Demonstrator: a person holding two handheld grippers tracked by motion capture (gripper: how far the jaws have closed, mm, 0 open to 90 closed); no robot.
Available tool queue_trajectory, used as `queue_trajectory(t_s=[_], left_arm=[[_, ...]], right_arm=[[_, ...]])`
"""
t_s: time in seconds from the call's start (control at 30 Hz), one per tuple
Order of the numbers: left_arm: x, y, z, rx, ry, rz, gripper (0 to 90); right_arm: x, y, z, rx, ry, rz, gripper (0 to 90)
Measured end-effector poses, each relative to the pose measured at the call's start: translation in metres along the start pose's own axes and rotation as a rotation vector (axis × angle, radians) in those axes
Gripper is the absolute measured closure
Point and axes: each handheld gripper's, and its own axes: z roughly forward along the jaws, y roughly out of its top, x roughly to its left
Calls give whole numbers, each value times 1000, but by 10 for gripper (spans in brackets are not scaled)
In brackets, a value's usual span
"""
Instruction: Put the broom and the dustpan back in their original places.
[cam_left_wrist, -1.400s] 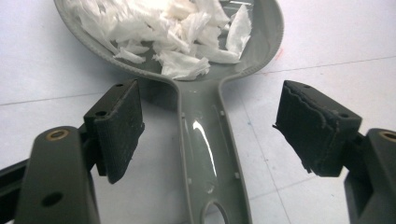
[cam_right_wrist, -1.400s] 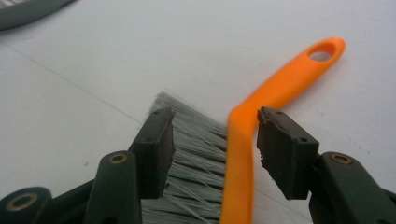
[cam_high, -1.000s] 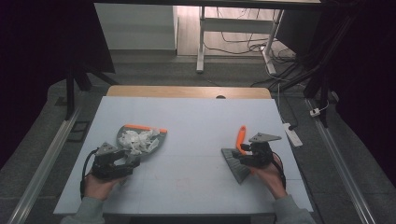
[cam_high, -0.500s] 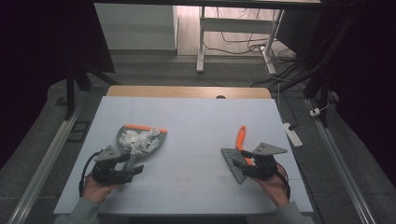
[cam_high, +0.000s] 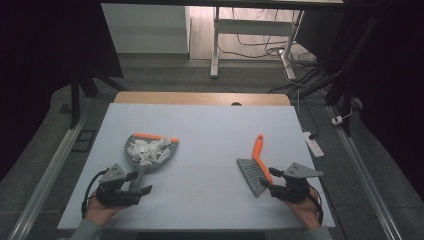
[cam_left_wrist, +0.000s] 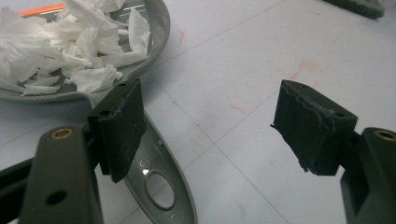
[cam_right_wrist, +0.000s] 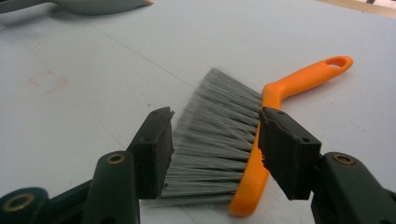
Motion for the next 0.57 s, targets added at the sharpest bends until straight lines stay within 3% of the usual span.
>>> queue_trajectory(t_s=[0.57], left_arm=[[4, -1, 3, 10, 6, -21, 257]], right_arm=[[2, 3, 0, -2, 1, -24, 443]])
